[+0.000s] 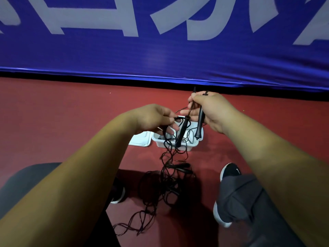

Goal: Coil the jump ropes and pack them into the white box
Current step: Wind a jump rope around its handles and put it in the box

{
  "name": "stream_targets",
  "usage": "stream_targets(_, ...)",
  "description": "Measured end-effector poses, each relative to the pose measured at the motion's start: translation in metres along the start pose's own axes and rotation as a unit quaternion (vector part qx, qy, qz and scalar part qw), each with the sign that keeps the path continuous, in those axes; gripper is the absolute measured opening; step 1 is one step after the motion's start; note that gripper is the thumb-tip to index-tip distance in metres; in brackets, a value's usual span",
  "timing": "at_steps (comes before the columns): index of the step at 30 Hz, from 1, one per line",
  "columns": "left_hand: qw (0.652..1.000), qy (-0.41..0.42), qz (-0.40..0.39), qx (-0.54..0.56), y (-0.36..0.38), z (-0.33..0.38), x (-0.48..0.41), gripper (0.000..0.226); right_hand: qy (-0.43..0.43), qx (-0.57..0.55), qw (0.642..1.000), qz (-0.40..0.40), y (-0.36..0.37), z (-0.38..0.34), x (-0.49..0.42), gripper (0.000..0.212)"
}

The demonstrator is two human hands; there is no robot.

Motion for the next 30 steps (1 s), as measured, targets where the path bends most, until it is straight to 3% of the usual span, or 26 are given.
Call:
stream_targets(3, 0.996, -0.054, -0.028, -0.068, 0.007, -0.015, 0.001, 0.023, 0.0, -0.011, 1.0, 0.0, -0.001, -0.004, 0.002, 0.019)
stream_targets(5, 0.97, -0.128, -0.093, -0.185, 0.02, -0.028, 0.012, 0.024, 0.0, -0.018, 1.0, -0.008, 0.001, -0.006, 0.005, 0.017)
stream_targets(7, 0.938, -0.176, -0.109, -0.277, 0.026, -0.036, 0.019, 0.03, -0.001, -0.023, 1.0, -0.017, 0.004, -0.007, 0.007, 0.016)
stream_targets(10, 0.968, -0.138, -0.117, -0.176, 0.033, -0.029, 0.016, 0.044, -0.004, -0.022, 0.999, -0.029, 0.008, -0.006, 0.008, 0.019)
stream_targets(13, 0.985, -0.097, -0.141, -0.031, 0.039, -0.012, 0.018, 0.036, -0.009, -0.036, 0.999, -0.015, 0.005, -0.007, 0.006, 0.021)
stream_targets(17, 0.994, -0.056, -0.093, 0.02, 0.035, 0.003, 0.014, 0.032, -0.005, -0.068, 0.998, -0.011, 0.003, -0.004, -0.001, 0.028)
stream_targets(21, 0.997, -0.022, -0.038, 0.06, 0.022, 0.014, 0.011, 0.025, 0.012, -0.019, 0.998, -0.052, 0.014, 0.007, -0.004, 0.037)
stream_targets(28, 0.998, -0.037, -0.022, -0.039, 0.02, 0.024, 0.017, 0.032, -0.02, 0.068, 0.996, -0.045, 0.02, 0.006, -0.004, 0.023)
stream_targets(30, 0.992, -0.047, 0.029, -0.111, 0.007, 0.029, 0.019, 0.027, -0.011, 0.117, 0.992, -0.052, 0.022, 0.005, 0.0, 0.025)
Point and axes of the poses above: each hand's wrist, its own x-axis away from the middle knuckle, its own y-axis out of the palm, z = x × y, the point moved 9 cm from there along -x, towards the middle knuckle, and after that the axes turned 11 degrees about x, right-handed, at the moved point
